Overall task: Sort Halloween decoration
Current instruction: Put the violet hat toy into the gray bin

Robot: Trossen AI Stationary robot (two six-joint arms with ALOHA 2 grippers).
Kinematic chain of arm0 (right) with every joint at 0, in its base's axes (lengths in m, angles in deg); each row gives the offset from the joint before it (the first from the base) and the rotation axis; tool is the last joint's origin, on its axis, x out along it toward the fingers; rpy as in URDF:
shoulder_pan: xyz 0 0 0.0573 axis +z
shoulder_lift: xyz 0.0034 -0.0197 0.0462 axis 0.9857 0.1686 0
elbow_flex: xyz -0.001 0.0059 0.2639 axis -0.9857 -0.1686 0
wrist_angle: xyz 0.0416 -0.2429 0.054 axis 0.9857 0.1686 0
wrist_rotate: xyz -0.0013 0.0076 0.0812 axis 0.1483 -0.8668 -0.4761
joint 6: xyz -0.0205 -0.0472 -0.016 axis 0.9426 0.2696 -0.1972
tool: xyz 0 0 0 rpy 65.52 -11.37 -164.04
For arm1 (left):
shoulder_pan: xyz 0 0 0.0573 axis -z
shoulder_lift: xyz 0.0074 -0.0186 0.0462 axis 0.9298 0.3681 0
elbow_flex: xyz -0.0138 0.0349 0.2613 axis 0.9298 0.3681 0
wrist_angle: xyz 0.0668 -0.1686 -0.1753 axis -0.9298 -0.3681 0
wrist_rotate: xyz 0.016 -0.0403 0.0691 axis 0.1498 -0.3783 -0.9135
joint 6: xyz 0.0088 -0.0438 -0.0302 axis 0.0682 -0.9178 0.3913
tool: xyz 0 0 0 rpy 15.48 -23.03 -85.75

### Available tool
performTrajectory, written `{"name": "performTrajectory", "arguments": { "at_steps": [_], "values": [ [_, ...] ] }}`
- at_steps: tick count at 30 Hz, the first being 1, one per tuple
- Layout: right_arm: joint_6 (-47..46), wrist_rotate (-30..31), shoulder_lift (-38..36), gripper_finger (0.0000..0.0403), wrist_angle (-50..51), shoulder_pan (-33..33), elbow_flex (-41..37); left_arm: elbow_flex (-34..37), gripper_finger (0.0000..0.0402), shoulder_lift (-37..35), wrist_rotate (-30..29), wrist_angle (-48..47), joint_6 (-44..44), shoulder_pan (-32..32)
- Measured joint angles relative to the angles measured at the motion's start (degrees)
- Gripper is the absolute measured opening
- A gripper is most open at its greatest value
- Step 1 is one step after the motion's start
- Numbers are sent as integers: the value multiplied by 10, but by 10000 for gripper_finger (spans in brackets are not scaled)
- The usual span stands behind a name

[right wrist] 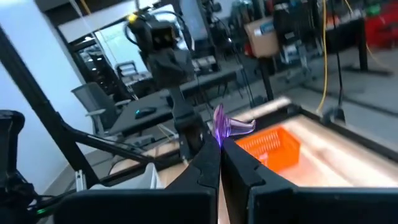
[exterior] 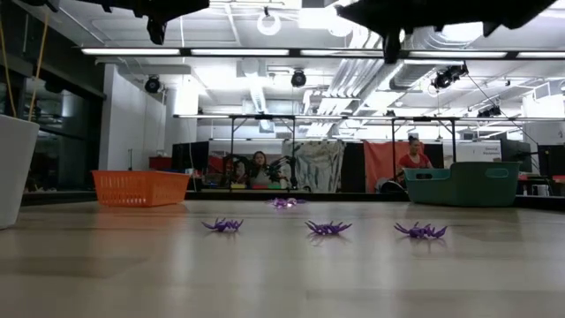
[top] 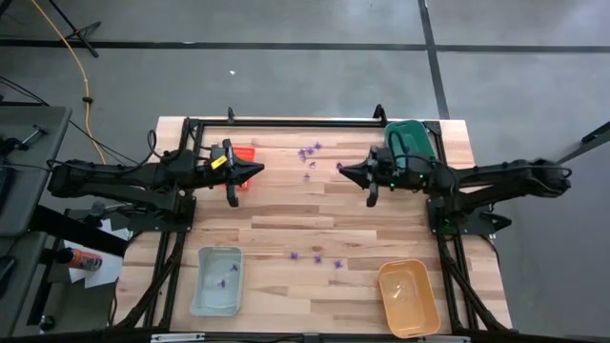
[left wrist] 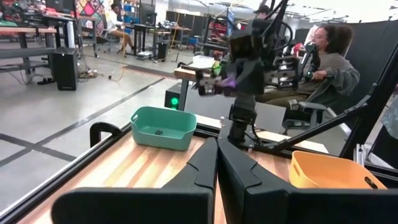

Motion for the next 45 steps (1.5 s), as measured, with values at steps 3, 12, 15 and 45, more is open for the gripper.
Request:
{"name": "performTrajectory", "arguments": {
  "at_steps": [3,12,15,45],
  "values": [
    [35,-1,1,0,0,1,19,0,1,0,0,1,0,0],
    [49,-1,1,0,14,1,28,0,0,0,22,1,-5,1],
    [45,-1,1,0,14,1,28,0,0,0,22,1,-5,1],
    [74,-98,327,0,18,63,210,0,0,0,-15,6,-4,0]
  ]
}}
